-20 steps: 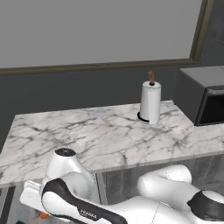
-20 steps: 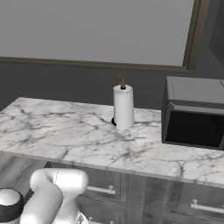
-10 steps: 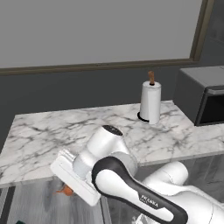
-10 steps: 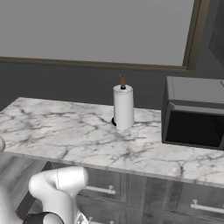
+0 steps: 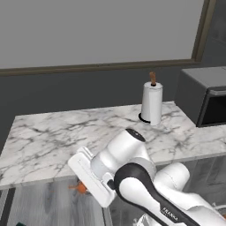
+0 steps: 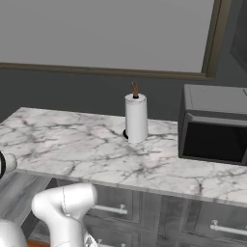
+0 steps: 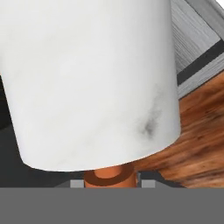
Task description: Restock the sink supplies by placing the sponge and soap dispenser on the counter and next to the sink. Make sure the soap dispenser is upright.
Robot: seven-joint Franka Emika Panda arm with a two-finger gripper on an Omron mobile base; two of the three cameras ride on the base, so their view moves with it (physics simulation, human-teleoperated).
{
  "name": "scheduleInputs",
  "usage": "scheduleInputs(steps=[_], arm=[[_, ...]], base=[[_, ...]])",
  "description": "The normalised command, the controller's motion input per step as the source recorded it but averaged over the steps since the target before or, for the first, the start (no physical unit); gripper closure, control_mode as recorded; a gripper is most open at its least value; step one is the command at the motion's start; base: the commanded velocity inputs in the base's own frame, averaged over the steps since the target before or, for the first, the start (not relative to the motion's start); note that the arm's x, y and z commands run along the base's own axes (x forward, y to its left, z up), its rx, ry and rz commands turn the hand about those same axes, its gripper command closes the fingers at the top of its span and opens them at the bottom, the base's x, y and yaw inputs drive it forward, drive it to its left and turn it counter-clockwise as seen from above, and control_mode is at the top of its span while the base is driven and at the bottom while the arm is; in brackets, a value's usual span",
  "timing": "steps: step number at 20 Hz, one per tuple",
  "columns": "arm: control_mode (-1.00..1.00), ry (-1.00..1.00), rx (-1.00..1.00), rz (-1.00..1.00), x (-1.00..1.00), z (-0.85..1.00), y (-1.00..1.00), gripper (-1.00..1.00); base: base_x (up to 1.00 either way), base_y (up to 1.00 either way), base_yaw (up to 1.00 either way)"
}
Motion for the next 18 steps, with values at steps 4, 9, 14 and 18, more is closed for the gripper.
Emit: scheduleInputs(steps=[4,9,14,18], arm=[[-1.0,0.01,0.15,-0.05,0.17,0.0,-0.78,1.0],[-1.0,0.04,0.12,-0.1,0.08,0.0,-0.58,1.0],[-1.0,0.06,0.08,-0.12,0.12,0.0,-0.36,1.0],[-1.0,0.03,0.07,-0.12,0.03,0.0,-0.35,1.0]], base=[[0.0,0.0,0.0],[0.0,0.0,0.0],[0.0,0.0,0.0],[0.0,0.0,0.0]])
